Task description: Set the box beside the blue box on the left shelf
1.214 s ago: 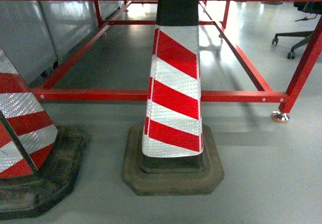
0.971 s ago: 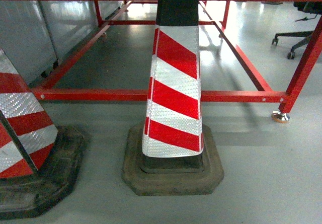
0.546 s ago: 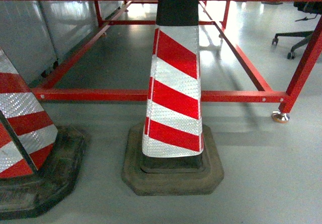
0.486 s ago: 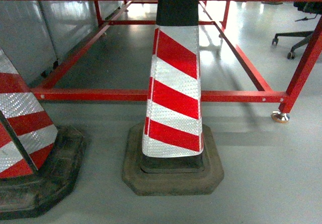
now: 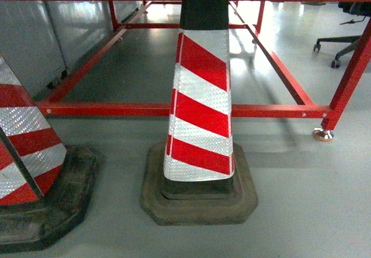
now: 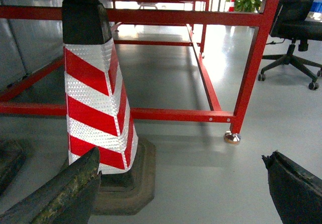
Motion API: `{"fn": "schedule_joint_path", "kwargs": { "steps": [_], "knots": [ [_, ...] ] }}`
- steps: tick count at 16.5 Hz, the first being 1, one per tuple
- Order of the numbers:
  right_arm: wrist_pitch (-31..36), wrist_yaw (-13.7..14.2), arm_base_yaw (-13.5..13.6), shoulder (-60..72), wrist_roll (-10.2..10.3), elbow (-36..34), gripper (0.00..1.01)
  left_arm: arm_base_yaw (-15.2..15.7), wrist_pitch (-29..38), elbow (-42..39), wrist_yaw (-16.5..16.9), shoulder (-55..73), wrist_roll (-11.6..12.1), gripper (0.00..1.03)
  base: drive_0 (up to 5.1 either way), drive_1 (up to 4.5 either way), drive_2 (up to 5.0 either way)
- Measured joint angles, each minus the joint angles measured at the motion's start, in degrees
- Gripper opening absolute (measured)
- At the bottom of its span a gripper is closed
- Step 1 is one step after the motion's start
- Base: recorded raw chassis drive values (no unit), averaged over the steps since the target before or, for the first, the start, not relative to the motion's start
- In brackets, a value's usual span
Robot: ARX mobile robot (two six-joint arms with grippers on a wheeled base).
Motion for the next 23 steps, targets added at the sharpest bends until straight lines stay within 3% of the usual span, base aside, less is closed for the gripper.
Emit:
{"fn": "schedule_joint_path", "kwargs": {
  "steps": [23],
  "knots": [
    [-0.04,0.17,0.0,0.0,0.02,0.0,0.98,0.0,0.04,0.0,0.09,0.0,0.02,0.98,0.0,0.0,0.0]
  ]
}}
